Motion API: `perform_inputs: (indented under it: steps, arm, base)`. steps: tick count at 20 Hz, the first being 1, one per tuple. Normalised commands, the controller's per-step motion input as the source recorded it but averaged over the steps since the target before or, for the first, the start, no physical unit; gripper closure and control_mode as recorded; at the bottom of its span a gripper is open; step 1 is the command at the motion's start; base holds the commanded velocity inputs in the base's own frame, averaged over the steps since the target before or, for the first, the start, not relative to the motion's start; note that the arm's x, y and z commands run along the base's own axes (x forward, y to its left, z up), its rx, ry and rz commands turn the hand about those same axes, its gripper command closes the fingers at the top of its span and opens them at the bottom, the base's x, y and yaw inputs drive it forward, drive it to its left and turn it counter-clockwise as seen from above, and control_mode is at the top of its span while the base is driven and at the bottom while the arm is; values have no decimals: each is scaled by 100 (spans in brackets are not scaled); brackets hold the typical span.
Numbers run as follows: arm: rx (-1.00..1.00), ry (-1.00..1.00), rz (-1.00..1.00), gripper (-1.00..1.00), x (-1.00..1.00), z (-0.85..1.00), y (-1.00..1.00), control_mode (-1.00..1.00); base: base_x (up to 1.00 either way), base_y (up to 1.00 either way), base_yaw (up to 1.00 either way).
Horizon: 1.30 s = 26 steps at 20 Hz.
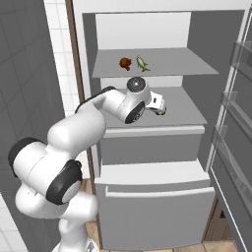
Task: Gather the broccoli and carrot from the fridge and place them on a tray on the dining counter. Then gather the fish and chicken drumstick from the fridge and place them on the other tray.
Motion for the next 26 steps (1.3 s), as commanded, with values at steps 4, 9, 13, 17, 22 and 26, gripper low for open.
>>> perform_inputs:
  steps: [4, 9, 13, 17, 22, 26]
  arm:
    - [2, 0, 0, -100, 28, -10, -6, -100]
    - [0, 0, 0, -100, 27, -11, -2, -100]
    - [0, 0, 0, -100, 27, -15, -8, -100]
    - [0, 0, 0, -100, 22, -11, -15, -100]
    - [0, 0, 0, -100, 21, -7, -18, -100]
    - [0, 0, 0, -100, 29, -6, -16, -100]
  base:
    - [0, 0, 0]
    - [0, 0, 0]
    - [0, 0, 0]
    - [0, 0, 0]
    - [0, 0, 0]
    - [0, 0, 0]
